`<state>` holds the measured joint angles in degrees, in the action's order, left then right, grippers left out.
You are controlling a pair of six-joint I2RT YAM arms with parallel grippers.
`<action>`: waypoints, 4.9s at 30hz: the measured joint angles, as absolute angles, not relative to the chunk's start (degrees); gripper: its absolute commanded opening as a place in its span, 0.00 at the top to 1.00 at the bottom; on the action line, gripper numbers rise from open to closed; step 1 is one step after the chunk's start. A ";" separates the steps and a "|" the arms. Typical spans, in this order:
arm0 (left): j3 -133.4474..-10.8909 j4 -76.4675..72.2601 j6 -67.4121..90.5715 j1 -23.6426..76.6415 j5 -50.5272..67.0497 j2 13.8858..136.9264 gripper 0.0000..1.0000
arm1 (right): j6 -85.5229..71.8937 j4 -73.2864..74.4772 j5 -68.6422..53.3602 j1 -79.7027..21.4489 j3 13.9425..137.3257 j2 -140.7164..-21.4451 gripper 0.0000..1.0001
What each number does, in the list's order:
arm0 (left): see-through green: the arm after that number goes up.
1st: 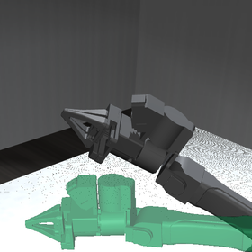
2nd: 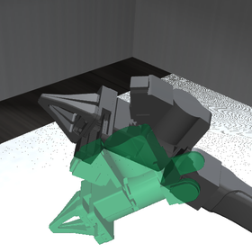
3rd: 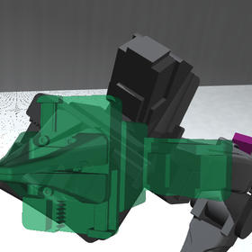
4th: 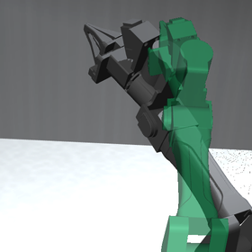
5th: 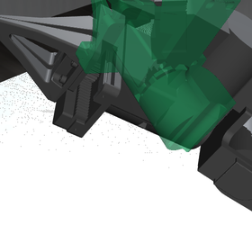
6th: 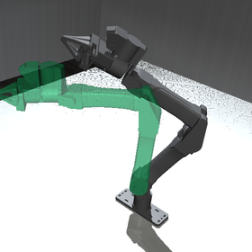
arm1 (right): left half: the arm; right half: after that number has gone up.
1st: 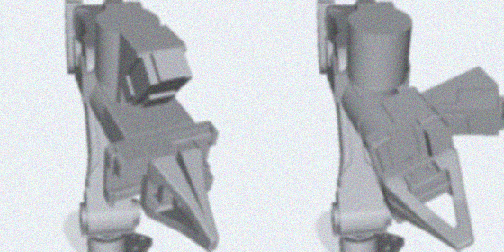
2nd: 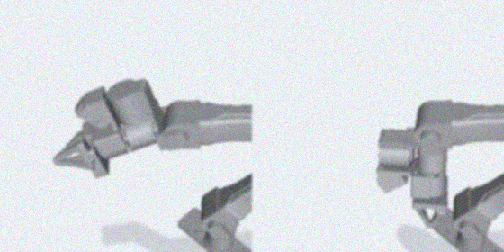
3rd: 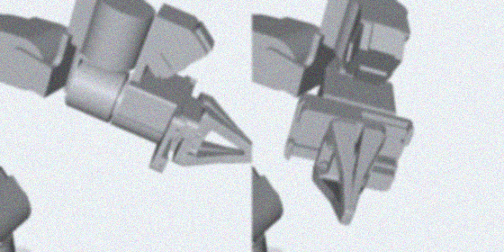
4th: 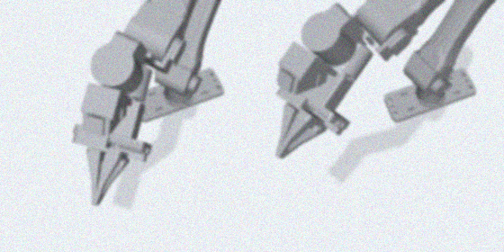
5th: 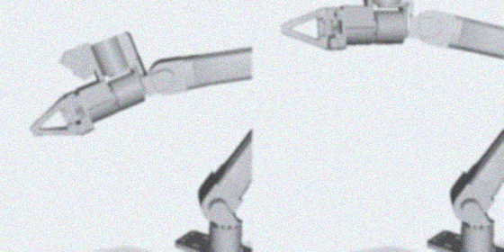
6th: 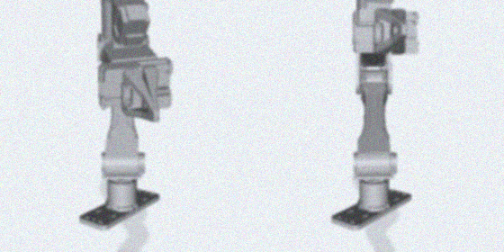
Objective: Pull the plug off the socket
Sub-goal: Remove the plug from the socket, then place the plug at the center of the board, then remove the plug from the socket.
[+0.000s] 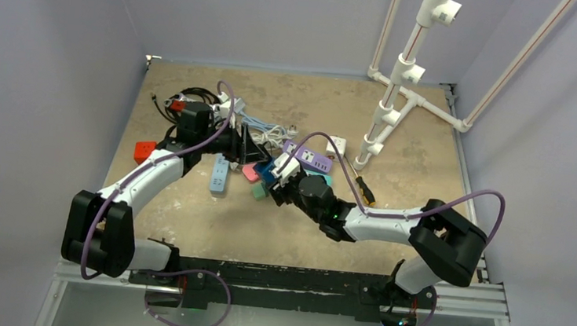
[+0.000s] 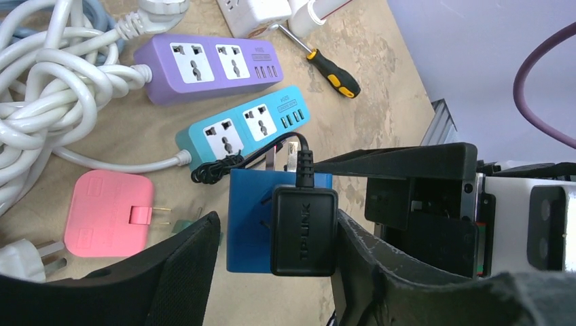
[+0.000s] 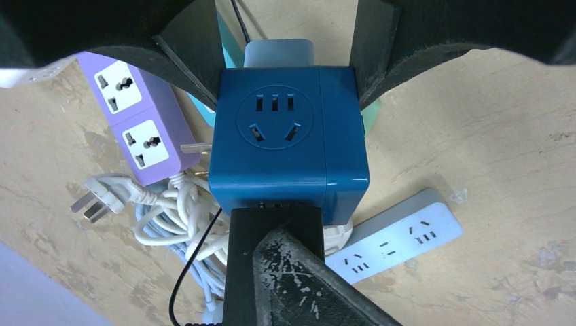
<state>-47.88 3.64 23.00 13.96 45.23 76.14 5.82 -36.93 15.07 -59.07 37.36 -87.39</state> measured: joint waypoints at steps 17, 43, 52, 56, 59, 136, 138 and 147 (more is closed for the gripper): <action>-47.46 5.26 19.11 14.79 38.37 71.90 1.00 | 4.91 -35.09 15.55 -59.57 43.33 -94.52 1.00; -47.57 9.06 19.20 8.64 24.38 73.84 1.00 | 4.03 -38.24 17.85 -59.64 31.97 -74.98 1.00; -47.77 12.14 19.42 8.75 22.83 81.65 0.26 | 3.42 -41.17 18.74 -59.64 30.68 -72.03 1.00; -48.49 12.86 19.84 8.75 21.21 81.60 0.03 | 3.16 -41.21 18.55 -59.64 30.68 -72.20 1.00; -48.69 13.23 19.86 8.78 18.79 80.93 0.01 | 2.94 -41.19 18.52 -59.64 30.61 -72.40 1.00; -45.84 4.14 17.39 23.90 40.45 75.83 1.00 | 6.52 -38.44 17.93 -61.41 32.80 -78.52 0.01; -45.84 3.99 17.67 22.83 39.94 74.41 1.00 | 6.28 -39.11 16.99 -61.32 32.77 -76.73 0.01; -45.84 0.97 20.69 17.10 42.15 73.30 1.00 | 3.40 -44.18 10.11 -55.51 30.79 -72.03 0.01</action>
<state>-45.84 0.97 20.69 17.10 42.15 73.30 3.40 -44.18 10.11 -55.51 30.79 -72.03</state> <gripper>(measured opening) 0.608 0.987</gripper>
